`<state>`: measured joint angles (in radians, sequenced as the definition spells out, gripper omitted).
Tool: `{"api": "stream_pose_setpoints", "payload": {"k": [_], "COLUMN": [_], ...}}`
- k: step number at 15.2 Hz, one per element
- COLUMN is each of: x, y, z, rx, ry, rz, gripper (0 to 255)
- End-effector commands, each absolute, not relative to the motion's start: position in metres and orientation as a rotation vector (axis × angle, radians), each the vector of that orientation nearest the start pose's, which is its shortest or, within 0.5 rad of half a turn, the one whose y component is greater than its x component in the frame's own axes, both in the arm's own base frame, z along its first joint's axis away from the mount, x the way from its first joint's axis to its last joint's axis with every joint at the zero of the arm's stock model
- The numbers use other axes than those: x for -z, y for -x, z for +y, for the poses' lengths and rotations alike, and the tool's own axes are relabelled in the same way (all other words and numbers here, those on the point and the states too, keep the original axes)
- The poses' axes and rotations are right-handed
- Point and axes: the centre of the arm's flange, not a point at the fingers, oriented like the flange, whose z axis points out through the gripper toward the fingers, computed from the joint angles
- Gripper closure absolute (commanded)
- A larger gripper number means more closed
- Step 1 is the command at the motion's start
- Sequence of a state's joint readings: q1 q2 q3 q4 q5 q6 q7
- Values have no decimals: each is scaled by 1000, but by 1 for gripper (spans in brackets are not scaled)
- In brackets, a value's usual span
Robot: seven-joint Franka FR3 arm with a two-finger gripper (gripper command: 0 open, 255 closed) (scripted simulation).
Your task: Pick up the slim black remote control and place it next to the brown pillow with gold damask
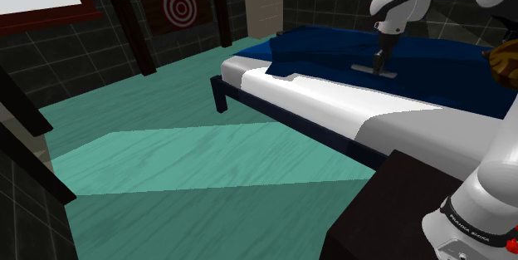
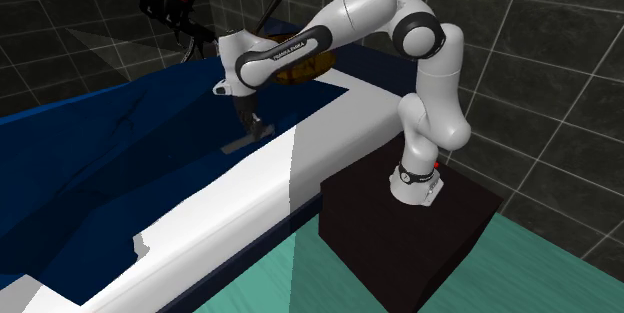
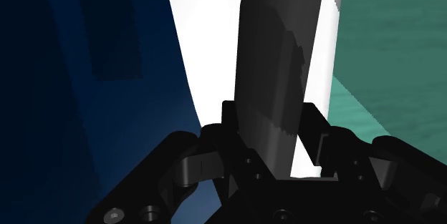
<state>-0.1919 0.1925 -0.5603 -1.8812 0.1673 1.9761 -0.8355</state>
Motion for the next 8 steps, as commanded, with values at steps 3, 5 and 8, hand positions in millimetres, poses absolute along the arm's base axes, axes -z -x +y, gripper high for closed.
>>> {"api": "stream_pose_setpoints", "payload": {"k": [3, 5, 8], "x": [-436, -447, -463], "y": [-449, -449, -449], "z": [-387, -387, -387], "rx": [-16, -16, -16], "ry": [3060, 3060, 3060], "rz": [-26, -26, -26], "gripper": [255, 255, 255]}}
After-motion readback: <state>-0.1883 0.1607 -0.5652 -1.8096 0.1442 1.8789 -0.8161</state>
